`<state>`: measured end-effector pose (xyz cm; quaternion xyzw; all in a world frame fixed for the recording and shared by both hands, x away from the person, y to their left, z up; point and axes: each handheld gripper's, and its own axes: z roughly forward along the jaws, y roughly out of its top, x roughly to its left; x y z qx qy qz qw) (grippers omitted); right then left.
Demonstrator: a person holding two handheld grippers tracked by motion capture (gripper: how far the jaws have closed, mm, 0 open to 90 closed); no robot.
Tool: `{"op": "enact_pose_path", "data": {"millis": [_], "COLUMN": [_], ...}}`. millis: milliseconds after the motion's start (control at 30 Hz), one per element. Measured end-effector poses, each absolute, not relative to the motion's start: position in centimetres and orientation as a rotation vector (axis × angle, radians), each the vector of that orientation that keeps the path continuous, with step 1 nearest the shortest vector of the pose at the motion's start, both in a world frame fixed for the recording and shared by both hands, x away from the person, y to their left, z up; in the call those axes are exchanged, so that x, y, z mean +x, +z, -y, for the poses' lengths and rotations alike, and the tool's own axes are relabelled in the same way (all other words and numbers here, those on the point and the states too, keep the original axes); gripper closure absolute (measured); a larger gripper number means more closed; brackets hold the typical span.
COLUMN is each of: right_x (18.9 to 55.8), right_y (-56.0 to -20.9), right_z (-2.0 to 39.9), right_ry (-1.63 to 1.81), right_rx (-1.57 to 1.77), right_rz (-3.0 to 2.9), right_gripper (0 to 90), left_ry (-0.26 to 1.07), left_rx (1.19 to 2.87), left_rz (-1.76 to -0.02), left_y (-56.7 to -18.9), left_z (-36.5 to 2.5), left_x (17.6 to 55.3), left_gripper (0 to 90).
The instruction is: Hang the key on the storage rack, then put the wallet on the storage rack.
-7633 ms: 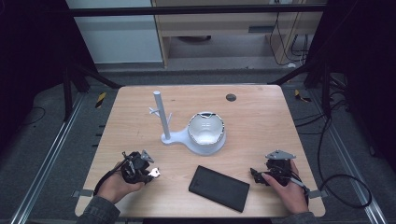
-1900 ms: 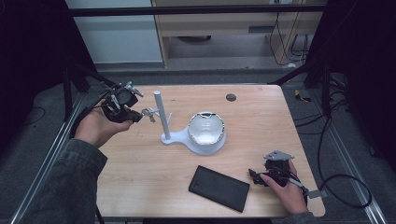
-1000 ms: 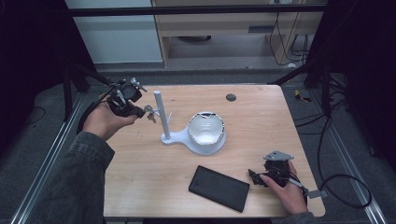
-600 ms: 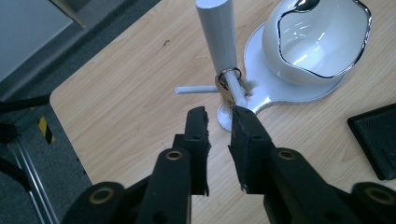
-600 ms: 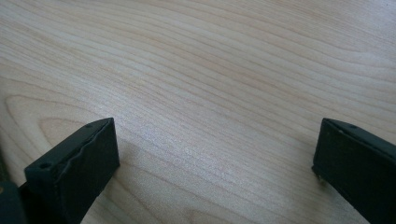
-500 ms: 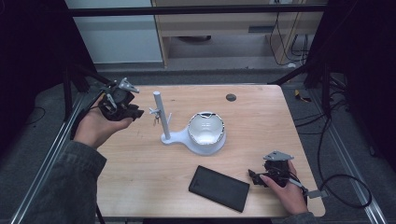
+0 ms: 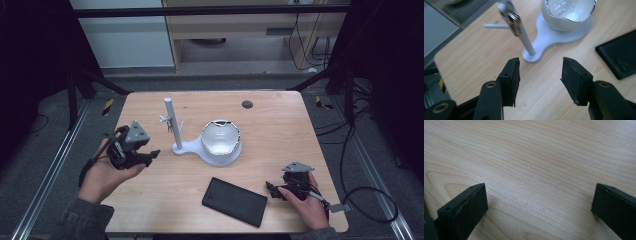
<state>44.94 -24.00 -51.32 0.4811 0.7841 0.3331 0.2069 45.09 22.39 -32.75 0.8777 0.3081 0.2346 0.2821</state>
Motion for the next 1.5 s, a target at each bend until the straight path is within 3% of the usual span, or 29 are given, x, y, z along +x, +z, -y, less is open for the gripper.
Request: {"op": "enact_pose_path", "data": {"millis": [367, 467, 633, 1033, 1067, 1133, 1500], "right_x": [44.8, 44.7, 44.5, 42.9, 43.1, 43.3, 42.6], "right_y": [-51.3, -51.3, -51.2, -49.7, -49.6, -49.6, -49.2], "right_z": [24.0, 23.9, 24.0, 23.9, 23.8, 23.7, 23.3], "right_ry": [0.924, 0.925, 0.929, 0.966, 0.975, 0.982, 1.009], "right_rx": [1.344, 1.344, 1.338, 1.234, 1.210, 1.194, 1.145], "right_rz": [-2.178, -2.175, -2.177, -2.091, -2.094, -2.104, -2.117], "right_gripper": [0.4, 0.8, 4.0, 23.9, 26.0, 28.8, 30.3], "left_ry": [0.487, 0.394, 0.390, 0.367, 0.356, 0.334, 0.269], "left_rx": [2.425, 2.434, 2.479, 2.435, 2.446, 2.445, 2.467], "left_rz": [-0.749, -0.697, -0.641, -0.675, -0.652, -0.641, -0.601], "left_y": [-41.7, -43.9, -45.5, -46.4, -46.4, -46.4, -46.4], "left_z": [-18.0, -16.5, -14.8, -15.9, -15.9, -16.0, -16.0], "left_x": [44.7, 45.2, 45.0, 43.2, 43.2, 43.2, 42.7], "left_gripper": [23.2, 17.4, 17.5, 37.6, 44.4, 49.8, 79.1]}}
